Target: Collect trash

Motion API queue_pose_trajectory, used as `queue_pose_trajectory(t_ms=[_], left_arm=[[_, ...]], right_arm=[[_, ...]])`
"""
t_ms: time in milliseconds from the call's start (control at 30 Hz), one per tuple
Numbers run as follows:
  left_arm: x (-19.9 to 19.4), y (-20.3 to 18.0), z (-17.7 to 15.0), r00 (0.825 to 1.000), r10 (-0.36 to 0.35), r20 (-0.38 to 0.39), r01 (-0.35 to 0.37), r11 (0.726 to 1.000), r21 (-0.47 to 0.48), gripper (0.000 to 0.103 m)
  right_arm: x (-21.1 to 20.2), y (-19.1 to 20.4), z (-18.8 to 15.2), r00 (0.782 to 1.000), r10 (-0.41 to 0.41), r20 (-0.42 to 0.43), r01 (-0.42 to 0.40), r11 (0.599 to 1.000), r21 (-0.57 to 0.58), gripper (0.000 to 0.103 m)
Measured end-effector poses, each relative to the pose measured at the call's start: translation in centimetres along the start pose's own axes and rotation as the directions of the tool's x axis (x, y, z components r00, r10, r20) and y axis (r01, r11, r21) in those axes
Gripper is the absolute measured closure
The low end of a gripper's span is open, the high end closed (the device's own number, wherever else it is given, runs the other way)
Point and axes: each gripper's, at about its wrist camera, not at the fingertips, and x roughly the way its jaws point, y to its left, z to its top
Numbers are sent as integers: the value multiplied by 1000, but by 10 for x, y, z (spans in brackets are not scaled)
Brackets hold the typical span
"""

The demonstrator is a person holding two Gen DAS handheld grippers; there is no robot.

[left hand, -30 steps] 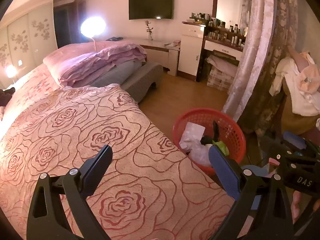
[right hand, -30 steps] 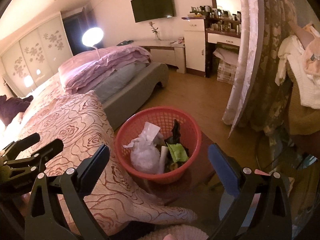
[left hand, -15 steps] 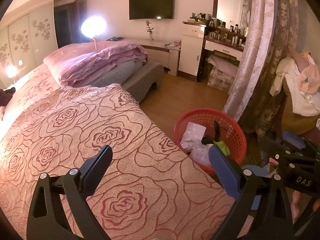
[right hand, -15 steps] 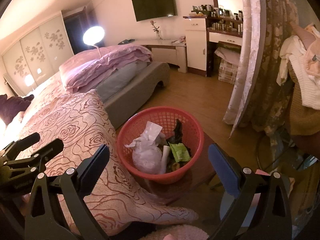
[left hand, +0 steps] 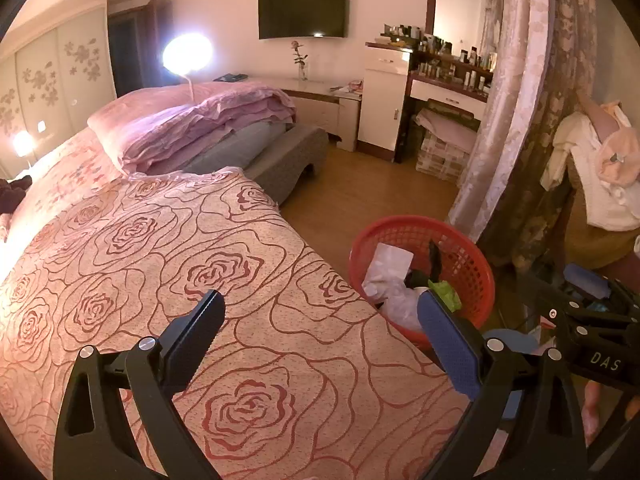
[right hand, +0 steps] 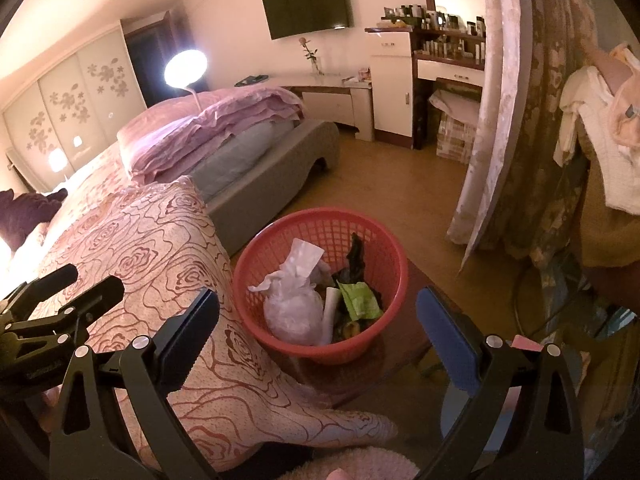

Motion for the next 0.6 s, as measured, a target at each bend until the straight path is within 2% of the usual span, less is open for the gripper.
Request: queue_pose_trajectory(t_ms=[600], left_arm=[[3,1,-2,1000,3,-4,-3,1000,14,10]], right_arm=[[3,-3,-1,1000,0,-4,0,1000,4,7]])
